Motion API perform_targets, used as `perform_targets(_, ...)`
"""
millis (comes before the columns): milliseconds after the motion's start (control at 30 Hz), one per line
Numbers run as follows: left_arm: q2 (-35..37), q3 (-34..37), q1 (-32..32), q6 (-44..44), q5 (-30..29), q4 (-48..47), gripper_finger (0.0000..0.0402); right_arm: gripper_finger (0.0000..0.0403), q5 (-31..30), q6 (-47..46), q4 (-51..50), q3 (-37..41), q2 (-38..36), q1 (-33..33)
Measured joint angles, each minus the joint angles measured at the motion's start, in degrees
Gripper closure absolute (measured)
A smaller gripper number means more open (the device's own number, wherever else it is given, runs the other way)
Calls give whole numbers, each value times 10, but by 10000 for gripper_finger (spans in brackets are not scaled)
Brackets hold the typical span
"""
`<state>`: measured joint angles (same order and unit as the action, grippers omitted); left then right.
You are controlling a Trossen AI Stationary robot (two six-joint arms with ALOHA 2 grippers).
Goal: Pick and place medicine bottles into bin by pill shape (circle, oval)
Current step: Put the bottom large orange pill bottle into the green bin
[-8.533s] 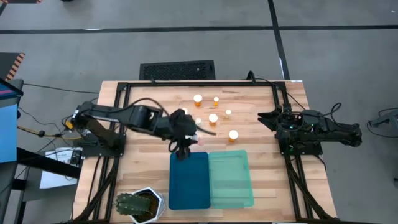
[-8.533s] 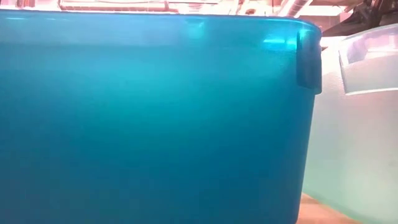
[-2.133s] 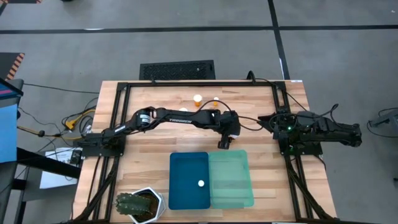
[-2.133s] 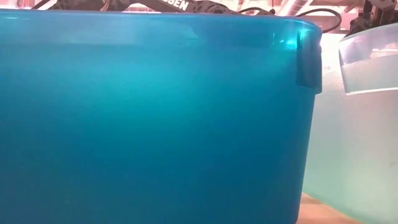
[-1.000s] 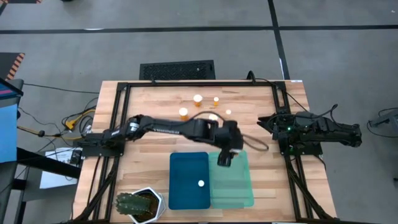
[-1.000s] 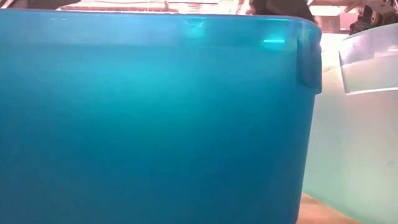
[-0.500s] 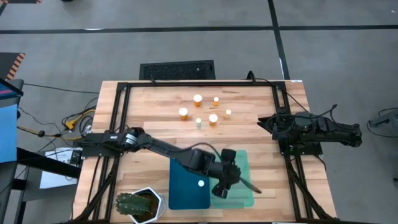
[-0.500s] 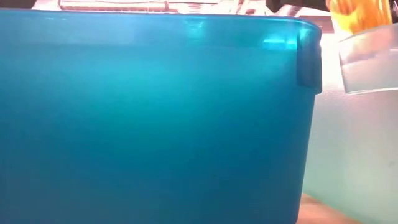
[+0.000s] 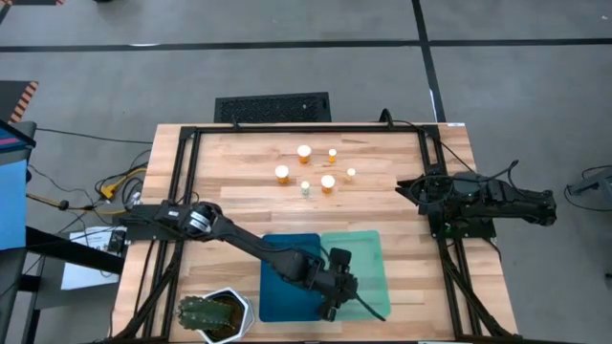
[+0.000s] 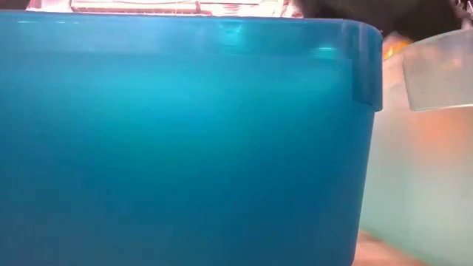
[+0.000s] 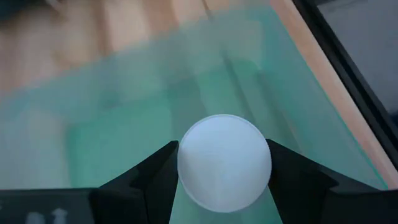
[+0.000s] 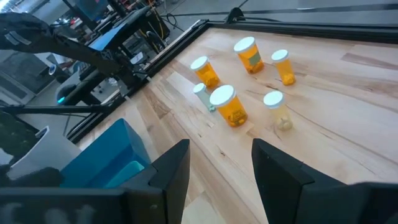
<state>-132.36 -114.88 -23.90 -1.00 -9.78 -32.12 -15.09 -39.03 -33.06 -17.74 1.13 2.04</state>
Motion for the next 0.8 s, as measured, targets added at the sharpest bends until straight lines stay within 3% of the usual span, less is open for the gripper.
perform_targets(400, -28, 17, -13, 12, 37, 24, 195, 222, 0, 0, -15, 0, 0, -1)
perform_targets(800, -31, 16, -16, 7, 23, 25, 184, 220, 1, 0, -16, 0, 0, -1)
